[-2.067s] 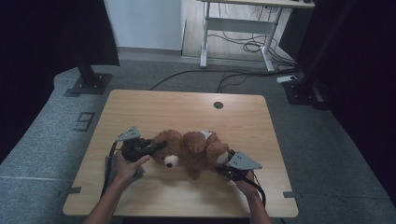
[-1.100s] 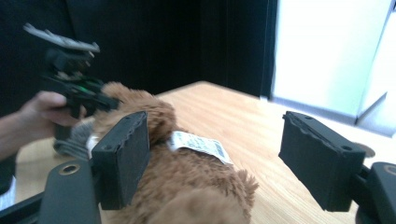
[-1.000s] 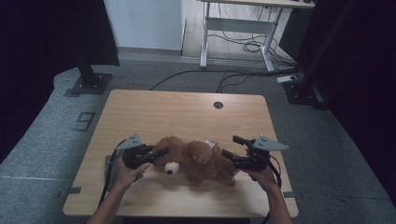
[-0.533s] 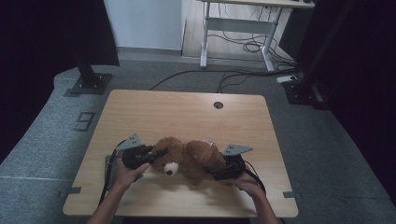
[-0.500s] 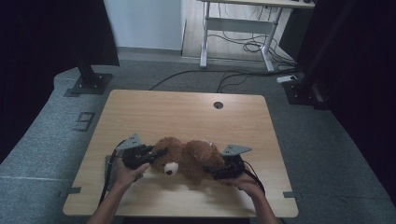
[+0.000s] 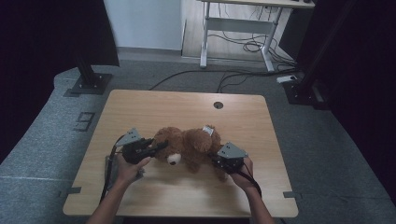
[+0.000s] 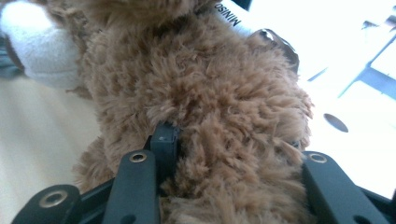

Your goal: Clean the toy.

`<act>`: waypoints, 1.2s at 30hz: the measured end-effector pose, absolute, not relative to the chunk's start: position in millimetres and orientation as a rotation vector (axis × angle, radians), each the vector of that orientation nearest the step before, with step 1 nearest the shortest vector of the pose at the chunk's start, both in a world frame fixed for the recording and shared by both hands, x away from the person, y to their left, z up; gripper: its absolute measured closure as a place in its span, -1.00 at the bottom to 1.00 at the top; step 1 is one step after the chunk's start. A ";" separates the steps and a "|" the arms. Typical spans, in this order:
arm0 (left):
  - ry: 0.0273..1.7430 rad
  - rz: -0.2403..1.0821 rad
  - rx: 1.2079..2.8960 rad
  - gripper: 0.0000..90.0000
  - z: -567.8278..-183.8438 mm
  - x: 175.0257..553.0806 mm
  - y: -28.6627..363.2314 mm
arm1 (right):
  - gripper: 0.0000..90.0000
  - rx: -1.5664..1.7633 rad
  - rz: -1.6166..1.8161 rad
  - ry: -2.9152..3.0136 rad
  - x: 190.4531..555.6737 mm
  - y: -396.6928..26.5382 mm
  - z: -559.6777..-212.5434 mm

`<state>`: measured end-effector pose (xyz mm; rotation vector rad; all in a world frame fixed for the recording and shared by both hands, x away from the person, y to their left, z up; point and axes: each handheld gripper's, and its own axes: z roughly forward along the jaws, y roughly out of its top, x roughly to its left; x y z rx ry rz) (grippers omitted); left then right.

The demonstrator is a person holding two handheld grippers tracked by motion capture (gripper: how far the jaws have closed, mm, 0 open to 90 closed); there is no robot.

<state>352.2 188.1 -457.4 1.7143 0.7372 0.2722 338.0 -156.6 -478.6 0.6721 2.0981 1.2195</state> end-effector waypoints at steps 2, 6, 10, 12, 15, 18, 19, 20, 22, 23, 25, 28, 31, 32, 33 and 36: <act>0.757 0.270 1.728 0.40 -460.4 353.9 187.7 | 0.28 0.658 1.206 2.095 340.0 -156.8 -484.6; 0.807 0.243 1.738 0.11 -465.2 355.4 189.9 | 0.28 0.631 1.187 2.106 336.6 -156.0 -495.0; 0.852 0.180 1.649 -0.16 -457.5 359.3 198.7 | 0.28 0.598 1.202 2.100 330.6 -157.4 -501.3; 0.872 0.174 1.664 -0.30 -453.6 362.9 198.2 | 0.27 0.520 1.161 2.113 323.7 -152.9 -503.2; 0.914 0.115 1.768 -0.45 -455.6 372.9 186.6 | 0.27 0.477 1.157 2.111 318.0 -150.4 -503.6; 0.971 0.095 1.832 -0.55 -465.6 379.7 180.9 | 0.25 0.452 1.174 2.116 314.7 -152.8 -505.6; 0.982 0.091 1.847 -0.56 -467.8 380.8 180.0 | 0.25 0.450 1.177 2.118 314.1 -153.7 -505.9; 0.983 0.099 1.867 -0.57 -468.8 380.5 178.8 | 0.24 0.448 1.182 2.121 313.6 -155.1 -506.1; 0.983 0.100 1.884 -0.50 -469.2 379.6 177.3 | 0.20 0.453 1.198 2.129 313.1 -157.3 -506.6; 0.989 0.101 1.917 -0.42 -468.9 377.6 175.5 | 0.15 0.455 1.205 2.136 313.1 -158.7 -506.4; 0.983 0.111 1.943 -0.24 -469.0 375.5 175.2 | 0.05 0.474 1.229 2.142 313.5 -160.9 -505.6; 0.980 0.127 1.955 -0.01 -470.1 373.3 175.2 | -0.09 0.504 1.271 2.146 313.1 -163.9 -503.6; 0.969 0.151 1.964 0.08 -472.5 368.9 174.4 | -0.31 0.575 1.392 2.110 310.0 -172.6 -494.5; 0.962 0.161 1.967 0.12 -472.8 367.3 173.8 | -0.34 0.607 1.455 2.093 308.8 -178.2 -487.6; 0.955 0.176 1.972 0.18 -473.0 364.9 172.6 | -0.37 0.661 1.554 2.062 308.8 -187.6 -474.8; 0.946 0.184 1.975 0.22 -473.5 362.5 171.9 | -0.43 0.730 1.604 2.047 313.1 -194.7 -462.7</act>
